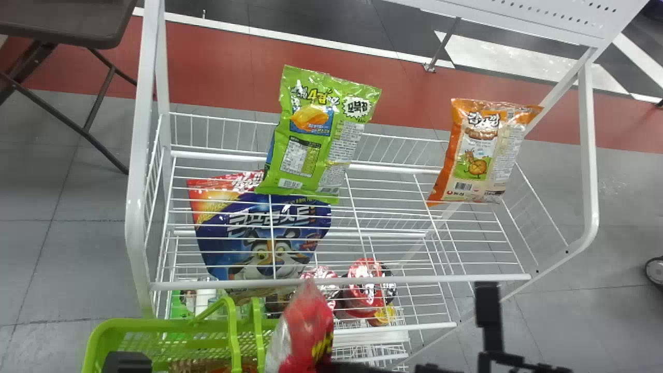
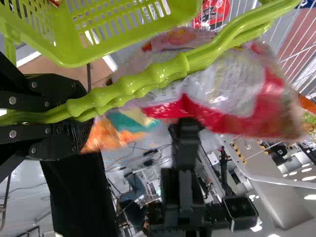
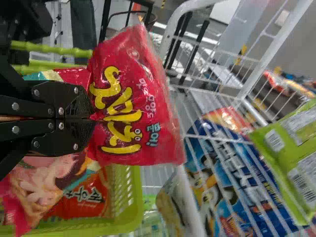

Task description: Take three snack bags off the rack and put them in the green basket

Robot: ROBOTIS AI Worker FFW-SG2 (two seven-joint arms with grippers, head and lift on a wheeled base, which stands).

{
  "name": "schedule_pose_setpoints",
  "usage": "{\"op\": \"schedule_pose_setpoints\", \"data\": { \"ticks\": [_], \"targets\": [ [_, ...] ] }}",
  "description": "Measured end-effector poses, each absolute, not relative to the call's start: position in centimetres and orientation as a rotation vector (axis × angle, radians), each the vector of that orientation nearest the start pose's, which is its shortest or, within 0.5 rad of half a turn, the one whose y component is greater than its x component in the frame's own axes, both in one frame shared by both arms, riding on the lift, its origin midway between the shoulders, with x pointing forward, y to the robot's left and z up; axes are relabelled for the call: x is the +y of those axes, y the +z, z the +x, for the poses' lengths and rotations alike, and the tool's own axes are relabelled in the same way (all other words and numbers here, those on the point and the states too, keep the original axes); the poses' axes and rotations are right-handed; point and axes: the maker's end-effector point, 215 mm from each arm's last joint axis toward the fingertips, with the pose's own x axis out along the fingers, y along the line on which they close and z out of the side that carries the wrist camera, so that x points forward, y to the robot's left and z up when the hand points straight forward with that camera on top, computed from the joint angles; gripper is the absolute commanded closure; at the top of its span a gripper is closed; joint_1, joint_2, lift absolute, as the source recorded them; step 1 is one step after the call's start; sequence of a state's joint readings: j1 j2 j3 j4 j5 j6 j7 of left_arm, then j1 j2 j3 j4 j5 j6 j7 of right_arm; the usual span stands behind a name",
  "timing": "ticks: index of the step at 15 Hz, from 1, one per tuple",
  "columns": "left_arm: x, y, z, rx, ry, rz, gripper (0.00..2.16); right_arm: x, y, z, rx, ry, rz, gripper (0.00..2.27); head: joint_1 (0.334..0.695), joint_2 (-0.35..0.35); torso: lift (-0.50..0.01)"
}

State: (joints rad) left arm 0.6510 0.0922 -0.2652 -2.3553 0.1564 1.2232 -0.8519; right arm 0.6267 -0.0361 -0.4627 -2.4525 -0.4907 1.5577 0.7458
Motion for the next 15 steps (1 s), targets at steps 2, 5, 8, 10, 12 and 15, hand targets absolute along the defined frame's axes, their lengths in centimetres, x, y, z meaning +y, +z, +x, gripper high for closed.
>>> {"op": "schedule_pose_setpoints", "data": {
  "ticks": [2,5,8,10,12,15],
  "targets": [
    [-5.2,-42.6,13.9,1.038,-1.152,-0.546,1.54,-15.7,-46.4,19.1,1.158,0.568,0.719,2.19,0.695,-0.350,-0.026],
    [-5.3,-42.2,13.4,1.035,-1.158,-0.548,1.54,-13.4,-48.9,18.3,1.206,0.596,0.682,2.19,0.695,-0.350,-0.026],
    [-5.3,-41.8,13.0,1.033,-1.163,-0.551,1.54,-12.1,-50.8,20.0,1.153,0.598,0.589,2.17,0.695,-0.350,-0.026],
    [-5.4,-41.7,12.8,1.034,-1.164,-0.546,1.54,-12.3,-52.3,22.3,1.076,0.567,0.505,1.49,0.695,-0.350,-0.026],
    [-5.4,-41.7,12.6,1.037,-1.165,-0.543,1.54,-12.4,-53.0,22.6,1.060,0.564,0.484,0.00,0.695,-0.350,-0.026],
    [-5.4,-41.7,12.5,1.037,-1.164,-0.542,1.54,-12.2,-51.1,21.4,1.060,0.604,0.492,0.06,0.695,-0.350,-0.026]
  ]
}}
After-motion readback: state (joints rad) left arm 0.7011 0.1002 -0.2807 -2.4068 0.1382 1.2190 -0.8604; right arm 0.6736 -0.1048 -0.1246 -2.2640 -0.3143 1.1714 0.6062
